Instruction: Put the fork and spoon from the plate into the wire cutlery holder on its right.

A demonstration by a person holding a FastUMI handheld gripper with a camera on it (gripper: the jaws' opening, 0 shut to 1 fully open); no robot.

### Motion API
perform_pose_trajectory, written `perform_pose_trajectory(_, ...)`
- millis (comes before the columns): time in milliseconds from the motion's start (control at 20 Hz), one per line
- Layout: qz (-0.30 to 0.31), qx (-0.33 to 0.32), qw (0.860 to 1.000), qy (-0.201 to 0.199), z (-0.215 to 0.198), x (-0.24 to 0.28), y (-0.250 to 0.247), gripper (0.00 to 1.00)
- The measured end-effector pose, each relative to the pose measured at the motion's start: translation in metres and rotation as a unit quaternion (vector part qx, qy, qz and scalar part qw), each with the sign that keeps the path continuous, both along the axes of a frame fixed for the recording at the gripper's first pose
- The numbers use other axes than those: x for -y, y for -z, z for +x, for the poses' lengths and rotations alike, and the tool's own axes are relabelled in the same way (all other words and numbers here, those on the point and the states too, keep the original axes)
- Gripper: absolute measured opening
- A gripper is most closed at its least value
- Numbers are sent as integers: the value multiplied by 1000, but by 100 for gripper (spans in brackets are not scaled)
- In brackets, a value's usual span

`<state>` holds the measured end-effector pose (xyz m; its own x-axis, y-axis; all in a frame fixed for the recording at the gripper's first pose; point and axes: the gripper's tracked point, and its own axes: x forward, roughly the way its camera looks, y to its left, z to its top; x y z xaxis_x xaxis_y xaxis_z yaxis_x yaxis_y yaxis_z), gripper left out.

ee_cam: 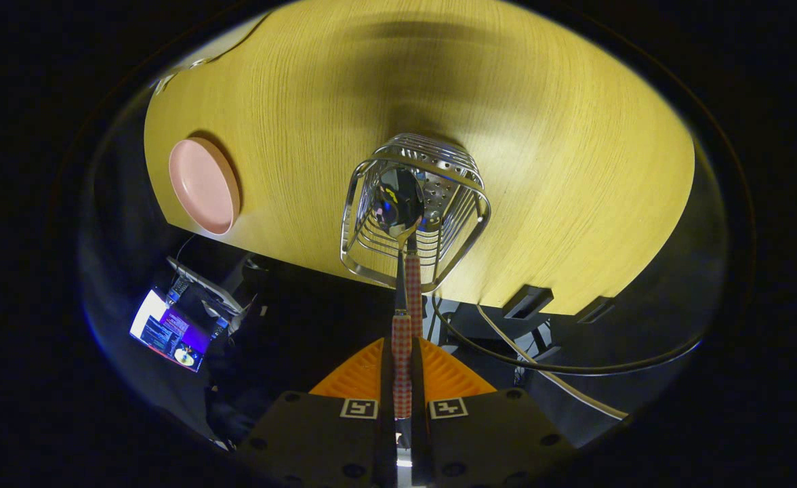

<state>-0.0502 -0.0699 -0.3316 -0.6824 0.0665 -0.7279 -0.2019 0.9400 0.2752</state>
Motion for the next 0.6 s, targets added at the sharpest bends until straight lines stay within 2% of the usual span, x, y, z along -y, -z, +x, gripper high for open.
perform_pose_trajectory(200, -15, -14, 1000, -3, 3, -1, 5, 13)
perform_pose_trajectory(400, -1, 9, 1000, 16, 14, -7, 14, 15)
perform_pose_trajectory(500, 5, 25, 999, 19, 18, -6, 14, 28)
perform_pose_trajectory(550, 13, 40, 999, 23, 20, -8, 15, 47)
perform_pose_trajectory(600, 26, 59, 997, 32, 24, -11, 15, 54)
